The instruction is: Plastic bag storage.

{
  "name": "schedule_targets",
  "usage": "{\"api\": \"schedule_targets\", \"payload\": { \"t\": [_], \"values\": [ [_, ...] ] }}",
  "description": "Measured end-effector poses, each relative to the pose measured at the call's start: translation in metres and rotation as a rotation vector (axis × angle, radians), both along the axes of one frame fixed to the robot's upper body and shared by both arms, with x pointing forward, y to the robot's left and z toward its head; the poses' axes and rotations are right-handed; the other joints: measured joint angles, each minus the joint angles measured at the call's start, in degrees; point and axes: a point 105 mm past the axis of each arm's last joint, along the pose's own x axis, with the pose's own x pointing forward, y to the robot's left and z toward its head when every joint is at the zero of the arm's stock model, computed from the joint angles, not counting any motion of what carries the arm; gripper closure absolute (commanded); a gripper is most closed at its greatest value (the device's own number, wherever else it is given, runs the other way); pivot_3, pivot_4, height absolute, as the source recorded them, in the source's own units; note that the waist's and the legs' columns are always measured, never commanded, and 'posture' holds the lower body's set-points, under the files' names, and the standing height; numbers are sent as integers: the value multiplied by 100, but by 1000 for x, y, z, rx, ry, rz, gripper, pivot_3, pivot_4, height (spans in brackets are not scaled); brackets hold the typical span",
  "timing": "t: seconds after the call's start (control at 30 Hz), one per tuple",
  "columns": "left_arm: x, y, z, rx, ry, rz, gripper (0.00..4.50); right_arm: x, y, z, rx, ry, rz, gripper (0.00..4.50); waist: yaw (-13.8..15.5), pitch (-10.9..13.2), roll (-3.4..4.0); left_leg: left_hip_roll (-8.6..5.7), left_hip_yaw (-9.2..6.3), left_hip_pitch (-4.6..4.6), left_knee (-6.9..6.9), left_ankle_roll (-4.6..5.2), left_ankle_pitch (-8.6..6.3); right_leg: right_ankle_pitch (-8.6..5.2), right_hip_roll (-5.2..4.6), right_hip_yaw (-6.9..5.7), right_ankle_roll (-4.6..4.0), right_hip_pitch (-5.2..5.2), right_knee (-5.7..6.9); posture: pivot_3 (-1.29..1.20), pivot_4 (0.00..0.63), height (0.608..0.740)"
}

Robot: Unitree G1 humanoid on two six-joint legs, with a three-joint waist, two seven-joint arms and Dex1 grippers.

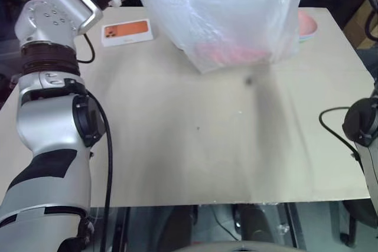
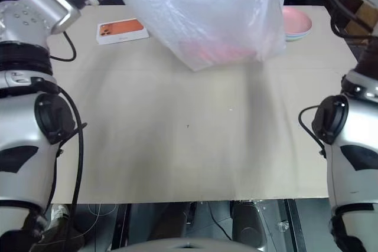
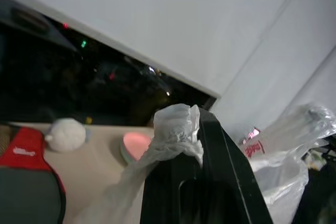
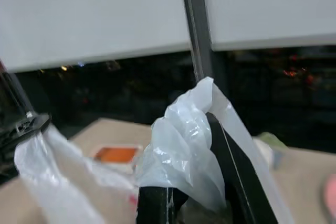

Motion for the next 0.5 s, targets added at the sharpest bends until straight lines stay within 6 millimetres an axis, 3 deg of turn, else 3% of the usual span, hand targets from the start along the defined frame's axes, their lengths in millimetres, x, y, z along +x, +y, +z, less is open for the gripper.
{"api": "schedule_targets", "payload": {
  "t": [0.13,0.23,0.4,0.5],
  "values": [
    [-3,-12,-30,73,8,-28,4461,-2,-7,-55,-58,104,-59,4500,-22,-1,2,0,6,8,17,17,-9,-1,-2,12,-1,2,4,0,150,740],
    [-10,-26,-74,149,60,-28,4461,-8,-8,-111,-107,206,-95,4500,-28,1,4,1,17,10,31,22,-12,1,-1,31,0,-3,21,0,150,740],
    [-31,-39,-112,247,65,37,4461,-27,3,-153,-250,216,-125,4500,-17,-4,3,2,32,44,48,23,-13,4,1,50,4,26,30,0,150,740],
    [-44,-47,-138,301,83,64,4461,-34,9,-190,-391,239,-151,4500,27,-5,4,2,32,46,53,23,-12,9,4,52,11,30,28,0,150,740]
  ]
}}
